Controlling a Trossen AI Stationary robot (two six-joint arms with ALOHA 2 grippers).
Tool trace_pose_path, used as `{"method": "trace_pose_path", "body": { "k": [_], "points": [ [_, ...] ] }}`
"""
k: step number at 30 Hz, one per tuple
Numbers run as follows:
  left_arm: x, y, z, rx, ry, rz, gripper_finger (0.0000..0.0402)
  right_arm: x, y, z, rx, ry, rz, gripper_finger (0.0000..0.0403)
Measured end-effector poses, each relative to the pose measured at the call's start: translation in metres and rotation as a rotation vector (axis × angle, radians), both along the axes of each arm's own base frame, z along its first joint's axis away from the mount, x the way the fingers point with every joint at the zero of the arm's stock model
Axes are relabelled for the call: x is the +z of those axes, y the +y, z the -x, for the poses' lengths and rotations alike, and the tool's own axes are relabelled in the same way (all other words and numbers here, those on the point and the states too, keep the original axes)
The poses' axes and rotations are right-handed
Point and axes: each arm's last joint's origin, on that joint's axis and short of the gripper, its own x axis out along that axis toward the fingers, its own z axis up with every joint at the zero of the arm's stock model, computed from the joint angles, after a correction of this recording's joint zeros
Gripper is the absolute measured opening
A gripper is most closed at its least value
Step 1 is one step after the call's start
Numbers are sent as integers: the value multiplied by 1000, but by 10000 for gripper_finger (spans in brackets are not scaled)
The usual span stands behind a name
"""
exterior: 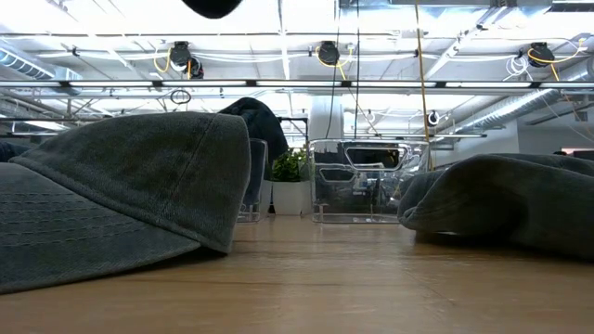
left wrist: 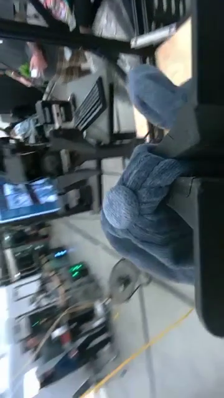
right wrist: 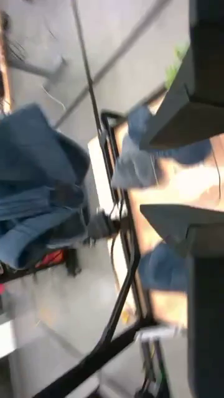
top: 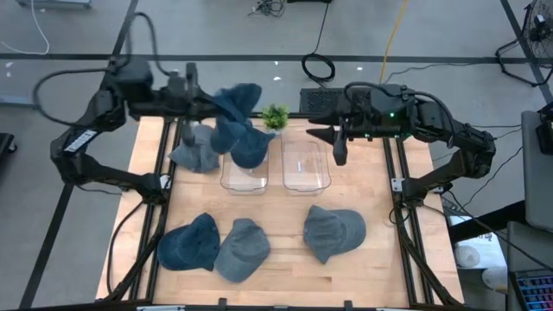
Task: Pick & Place hat
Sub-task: Put the right blue cap into the left transparent bin
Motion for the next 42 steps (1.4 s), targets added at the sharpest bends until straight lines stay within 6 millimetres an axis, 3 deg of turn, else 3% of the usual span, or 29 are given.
{"method": "trace_pose_path", "body": {
  "k": [5,9,19,35,42],
  "points": [
    [6,-4,14,48,-28,-60,4,1,0,-8,-23,-62,-91,194],
    [9,-5,20,89,-52,-46,4,4,-1,-20,-7,-187,-57,220],
    [24,0,16,193,-223,5,4,-27,8,-64,-2,-384,205,220],
    [23,8,-17,287,-273,-35,4,-66,24,-118,-296,-437,267,217],
    [16,6,-36,255,-237,-78,4,-78,24,-132,-306,-446,263,213]
  ]
}}
